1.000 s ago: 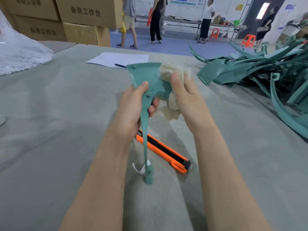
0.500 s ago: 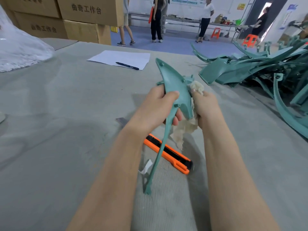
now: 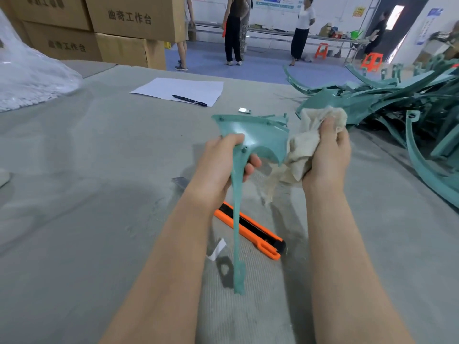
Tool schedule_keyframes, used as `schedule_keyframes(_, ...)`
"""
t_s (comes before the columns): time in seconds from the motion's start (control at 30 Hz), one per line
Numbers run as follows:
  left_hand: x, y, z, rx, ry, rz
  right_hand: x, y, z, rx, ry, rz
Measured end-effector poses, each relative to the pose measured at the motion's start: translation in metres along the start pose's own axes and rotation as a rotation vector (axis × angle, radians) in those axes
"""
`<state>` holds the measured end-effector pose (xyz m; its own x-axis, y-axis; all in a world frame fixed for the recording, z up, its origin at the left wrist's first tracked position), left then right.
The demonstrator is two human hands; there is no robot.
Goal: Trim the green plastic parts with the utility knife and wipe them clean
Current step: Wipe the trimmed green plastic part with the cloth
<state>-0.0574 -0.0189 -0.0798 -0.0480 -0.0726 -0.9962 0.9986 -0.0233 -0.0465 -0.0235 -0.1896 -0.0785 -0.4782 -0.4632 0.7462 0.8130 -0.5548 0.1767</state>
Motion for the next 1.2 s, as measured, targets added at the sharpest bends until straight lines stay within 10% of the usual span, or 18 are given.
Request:
schedule_keyframes(0.23,0.001,0.006,-0.022,-0.243,-0.143,0.079,0.018,-0.017,0.019,0.261,-0.177,-0.190)
schedule_keyframes(0.37,-0.001,0.002,-0.022,0.145,-0.385,-0.053,0.024,-0.017,0.011,0.127,-0.215,-0.267)
schedule_keyframes(0.5,0.002,-0.003,-0.019,0.561,-0.635,-0.230,0.015,-0.024,0.022,0.401,-0.347,-0.241)
schedule_keyframes(0.67,0.003,-0.008,-0.017,0.696,-0.830,-0.352,0.020,-0.026,0.024,0.280,-0.474,-0.544)
schedule_keyframes(0.8,0.002,-0.002,-0.008,0.515,-0.335,-0.198,0.019,-0.014,0.006,0.002,-0.535,-0.520)
schedule_keyframes(0.97,-0.002,0.004,-0.018,-0.257,0.344,0.199,0.008,-0.002,-0.003,0.017,-0.633,-0.351)
schedule_keyframes(1.03,0.000,0.004,-0.021,-0.426,0.340,0.301,0.006,0.000,-0.003,0.013,-0.664,-0.313)
schedule_keyframes(1.2,0.011,0.012,-0.013,-0.082,-0.259,0.078,-0.003,-0.004,0.008,0.211,-0.791,-0.168)
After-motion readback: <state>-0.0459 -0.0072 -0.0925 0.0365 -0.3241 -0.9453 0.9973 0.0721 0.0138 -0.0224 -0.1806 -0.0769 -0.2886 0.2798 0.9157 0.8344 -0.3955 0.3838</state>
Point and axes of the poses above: each hand's wrist, its own y-axis towards the middle knuckle, its own z-axis out of the palm, x = y × z, the point moved 4 cm from there along y, towards the middle knuckle, and after that the axes turned 15 degrees about y, right-handed, at the moved point
